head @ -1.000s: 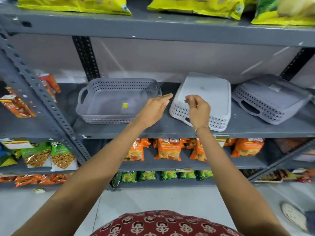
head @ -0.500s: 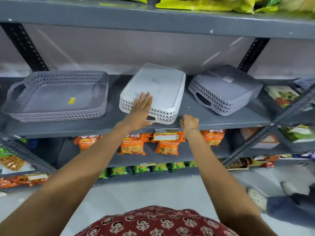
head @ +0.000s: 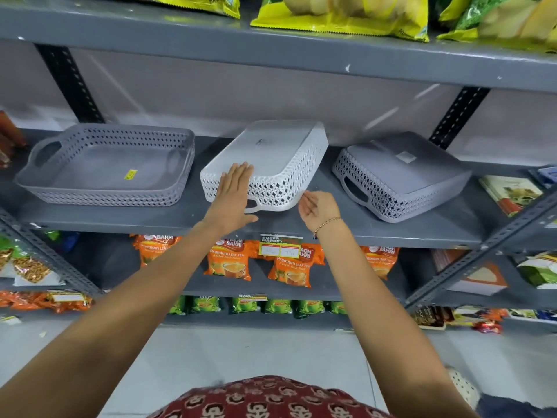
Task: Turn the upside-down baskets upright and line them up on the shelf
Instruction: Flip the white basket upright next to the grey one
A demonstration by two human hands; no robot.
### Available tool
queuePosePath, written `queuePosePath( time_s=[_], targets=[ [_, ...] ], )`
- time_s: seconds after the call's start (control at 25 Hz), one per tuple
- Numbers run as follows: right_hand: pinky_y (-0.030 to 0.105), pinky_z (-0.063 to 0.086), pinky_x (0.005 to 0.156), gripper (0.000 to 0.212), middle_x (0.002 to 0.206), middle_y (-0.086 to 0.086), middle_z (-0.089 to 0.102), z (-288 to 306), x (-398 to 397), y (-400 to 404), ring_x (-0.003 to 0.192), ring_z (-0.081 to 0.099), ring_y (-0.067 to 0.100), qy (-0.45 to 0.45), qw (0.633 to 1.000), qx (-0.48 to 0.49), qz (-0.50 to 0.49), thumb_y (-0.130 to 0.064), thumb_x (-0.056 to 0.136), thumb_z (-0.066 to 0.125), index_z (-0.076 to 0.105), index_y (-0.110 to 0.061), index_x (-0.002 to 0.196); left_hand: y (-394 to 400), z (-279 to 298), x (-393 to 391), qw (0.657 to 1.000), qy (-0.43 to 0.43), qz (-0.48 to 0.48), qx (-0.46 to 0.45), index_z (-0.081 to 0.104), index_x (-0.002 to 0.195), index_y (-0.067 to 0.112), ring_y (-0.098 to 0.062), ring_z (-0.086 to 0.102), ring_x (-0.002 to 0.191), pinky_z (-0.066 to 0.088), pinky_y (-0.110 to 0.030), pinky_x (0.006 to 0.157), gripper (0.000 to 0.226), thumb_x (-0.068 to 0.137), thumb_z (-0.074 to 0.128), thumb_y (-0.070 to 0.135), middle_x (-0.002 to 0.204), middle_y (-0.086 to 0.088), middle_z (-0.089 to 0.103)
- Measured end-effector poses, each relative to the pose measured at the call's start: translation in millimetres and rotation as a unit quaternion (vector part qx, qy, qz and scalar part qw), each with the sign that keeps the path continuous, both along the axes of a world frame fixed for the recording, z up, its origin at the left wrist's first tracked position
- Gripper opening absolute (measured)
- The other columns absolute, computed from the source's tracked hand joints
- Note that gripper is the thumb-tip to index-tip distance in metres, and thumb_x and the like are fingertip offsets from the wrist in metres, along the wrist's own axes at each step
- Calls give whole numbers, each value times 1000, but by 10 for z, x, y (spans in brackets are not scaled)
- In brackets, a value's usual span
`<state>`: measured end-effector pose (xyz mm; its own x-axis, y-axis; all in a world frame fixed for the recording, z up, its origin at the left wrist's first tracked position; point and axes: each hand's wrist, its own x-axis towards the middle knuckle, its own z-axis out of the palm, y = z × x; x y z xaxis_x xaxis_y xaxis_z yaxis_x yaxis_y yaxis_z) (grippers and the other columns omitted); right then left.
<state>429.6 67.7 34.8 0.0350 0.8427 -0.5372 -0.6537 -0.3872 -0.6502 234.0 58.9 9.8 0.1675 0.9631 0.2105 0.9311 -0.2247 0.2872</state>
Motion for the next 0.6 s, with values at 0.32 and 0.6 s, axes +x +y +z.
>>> queuePosePath(
  time_s=[0.32, 0.6],
  targets=[
    [30, 51, 96, 23, 94, 11, 66, 302, -56, 92, 90, 64, 20, -153, 970, 183, 41, 3, 91, 48, 63, 5, 108, -119, 466, 6, 947, -305, 61, 82, 35, 137, 15, -14, 46, 119, 44, -23, 95, 89, 63, 81, 32, 134, 1, 48],
    [36, 27, 118, 57, 149, 8, 39, 107, 165, 526, 140, 33, 24, -697, 575, 278, 327, 12, 83, 46, 46, -10, 136, -5, 522, -266, 683, -705, 120, -149, 52, 126, 17, -21, 59, 113, 50, -34, 91, 54, 79, 69, 34, 119, -1, 64]
  ],
)
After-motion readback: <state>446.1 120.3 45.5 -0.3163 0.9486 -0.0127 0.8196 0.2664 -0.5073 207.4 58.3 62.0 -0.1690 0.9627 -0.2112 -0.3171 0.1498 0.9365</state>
